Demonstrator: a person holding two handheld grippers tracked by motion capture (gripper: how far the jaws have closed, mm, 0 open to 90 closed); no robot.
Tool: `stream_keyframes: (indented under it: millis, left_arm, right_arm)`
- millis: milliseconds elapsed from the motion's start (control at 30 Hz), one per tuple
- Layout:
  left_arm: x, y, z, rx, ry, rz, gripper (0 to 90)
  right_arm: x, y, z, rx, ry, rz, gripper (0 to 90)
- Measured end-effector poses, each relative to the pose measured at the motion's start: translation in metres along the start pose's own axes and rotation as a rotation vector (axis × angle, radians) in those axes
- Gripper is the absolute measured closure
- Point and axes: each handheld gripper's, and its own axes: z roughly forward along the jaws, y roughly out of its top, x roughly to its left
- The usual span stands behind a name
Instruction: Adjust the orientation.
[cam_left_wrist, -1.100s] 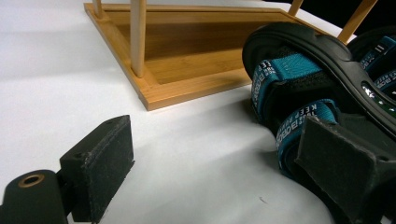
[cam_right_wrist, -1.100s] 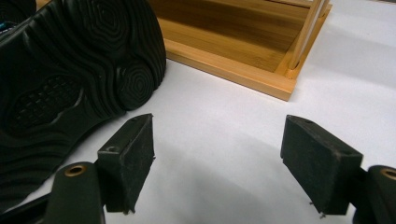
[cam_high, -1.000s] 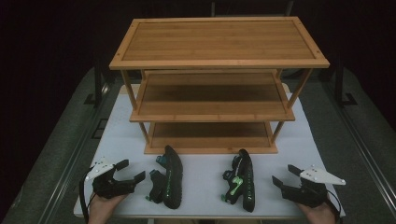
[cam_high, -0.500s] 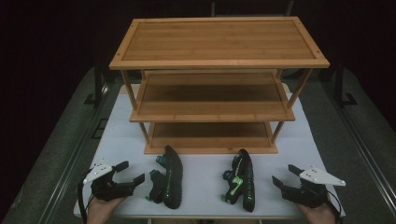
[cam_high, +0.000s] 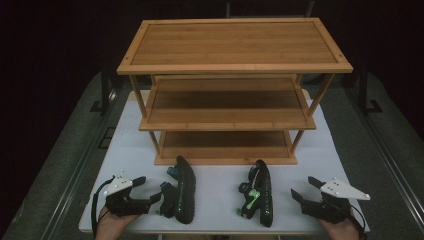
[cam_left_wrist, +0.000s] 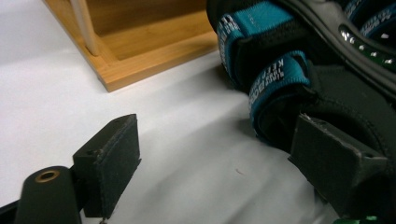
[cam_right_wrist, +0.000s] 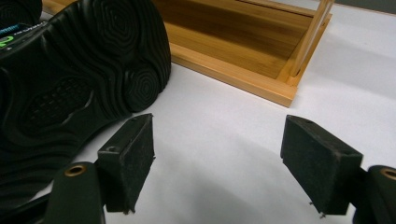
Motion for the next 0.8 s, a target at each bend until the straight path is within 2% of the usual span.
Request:
stream_keyframes:
  millis: [33,67,100,333,367,433,633,800]
  left_arm:
    - [0.000,0.000,0.002,0.011,-0.012,0.003,17.2]
    - [0.000,0.000,0.003,0.016,-0.024,0.003,23.3]
    - [0.000,0.001,0.006,0.034,-0.035,-0.004,24.3]
    - [0.003,0.006,0.013,0.042,-0.079,-0.014,43.1]
    - [0.003,0.006,0.014,0.042,-0.095,-0.012,50.1]
    - [0.003,0.006,0.015,0.049,-0.106,-0.009,52.2]
    - [0.003,0.007,0.017,0.056,-0.131,-0.002,67.5]
    - [0.001,0.008,0.016,0.047,-0.148,-0.004,69.0]
  right_arm:
    - [0.000,0.000,0.000,0.000,0.000,0.000,25.2]
    - [0.001,0.000,0.000,0.001,0.001,-0.001,25.2]
    - [0.001,0.000,0.001,0.001,0.002,-0.002,25.3]
    - [0.002,0.000,0.002,0.003,0.006,-0.006,25.3]
    - [0.003,0.000,0.002,0.003,0.007,-0.008,25.3]
    - [0.003,0.000,0.002,0.002,0.007,-0.010,25.3]
    - [0.005,0.001,0.003,0.006,0.014,-0.017,25.3]
    - [0.006,0.001,0.003,0.007,0.014,-0.018,25.3]
